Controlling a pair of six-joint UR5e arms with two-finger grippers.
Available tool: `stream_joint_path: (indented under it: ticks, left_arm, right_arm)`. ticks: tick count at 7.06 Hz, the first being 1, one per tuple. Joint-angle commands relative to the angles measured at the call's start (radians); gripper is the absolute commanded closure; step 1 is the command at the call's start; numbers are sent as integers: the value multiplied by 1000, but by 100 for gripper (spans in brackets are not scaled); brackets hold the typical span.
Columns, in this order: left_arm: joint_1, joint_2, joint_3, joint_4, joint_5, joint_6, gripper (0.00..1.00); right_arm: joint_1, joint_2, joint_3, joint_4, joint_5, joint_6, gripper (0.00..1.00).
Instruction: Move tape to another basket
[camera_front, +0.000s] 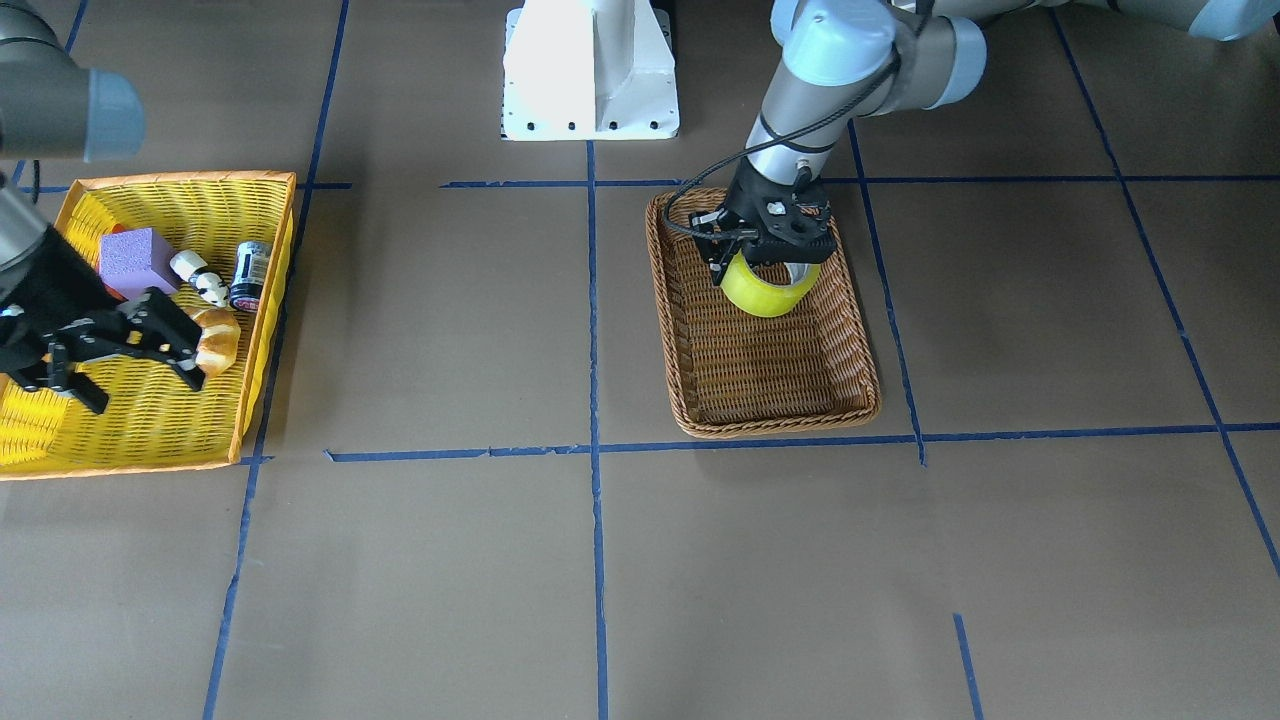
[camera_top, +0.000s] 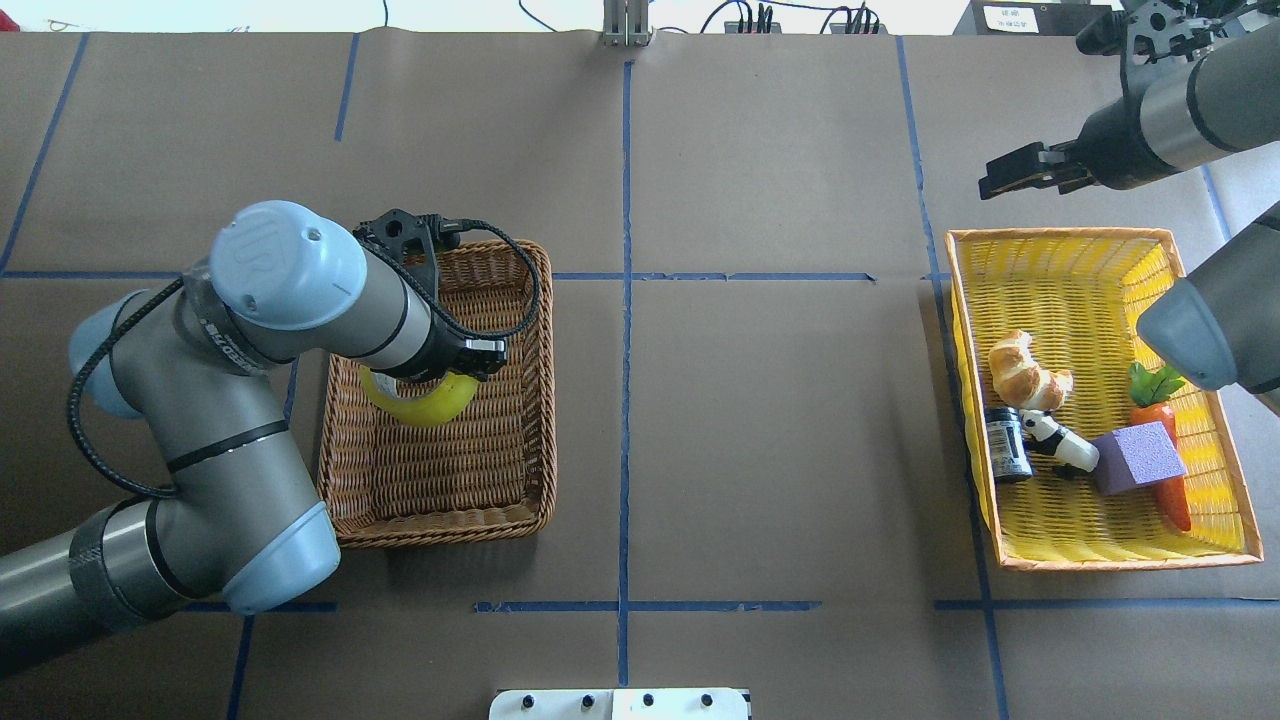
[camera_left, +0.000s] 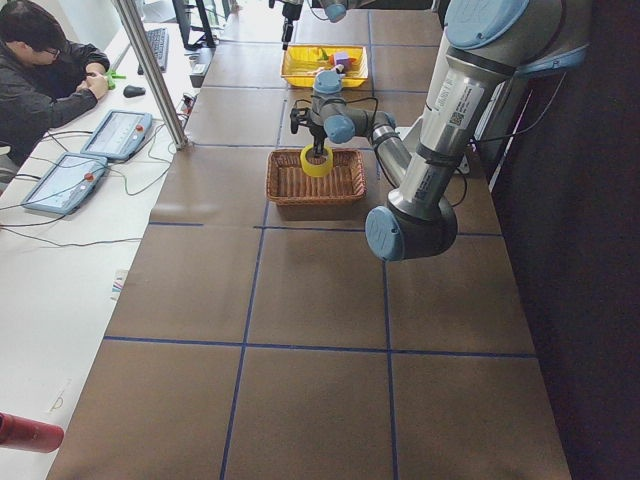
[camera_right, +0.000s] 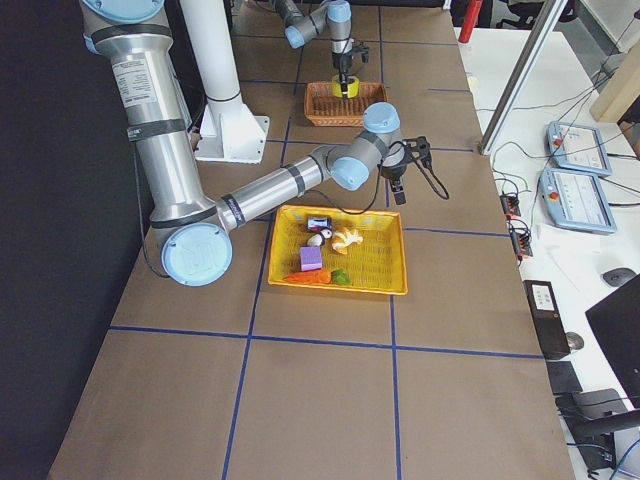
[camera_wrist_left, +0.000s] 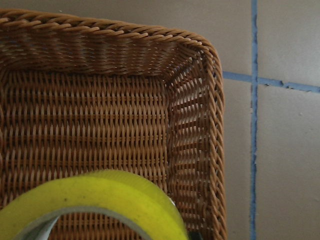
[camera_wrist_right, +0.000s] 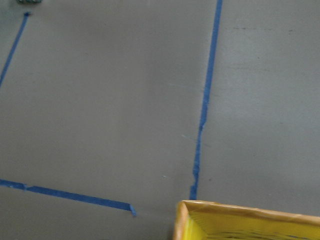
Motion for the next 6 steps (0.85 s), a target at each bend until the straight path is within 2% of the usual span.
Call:
stream_joint_path:
  ticks: [1, 2, 3, 6]
  left_arm:
    - [45, -5, 35, 48, 79, 55, 95]
    - [45, -2, 37, 48, 81, 87, 74]
    - [44, -2, 37, 50, 93, 88, 1]
    - [-39, 30, -27, 59, 78, 135, 0]
  right_arm:
    - [118, -16, -4, -136, 100, -205, 0]
    - [164, -16, -2, -189, 146, -259, 0]
    - [192, -16, -4, -229, 157, -317, 0]
    - [304, -22, -36, -416, 196, -581, 0]
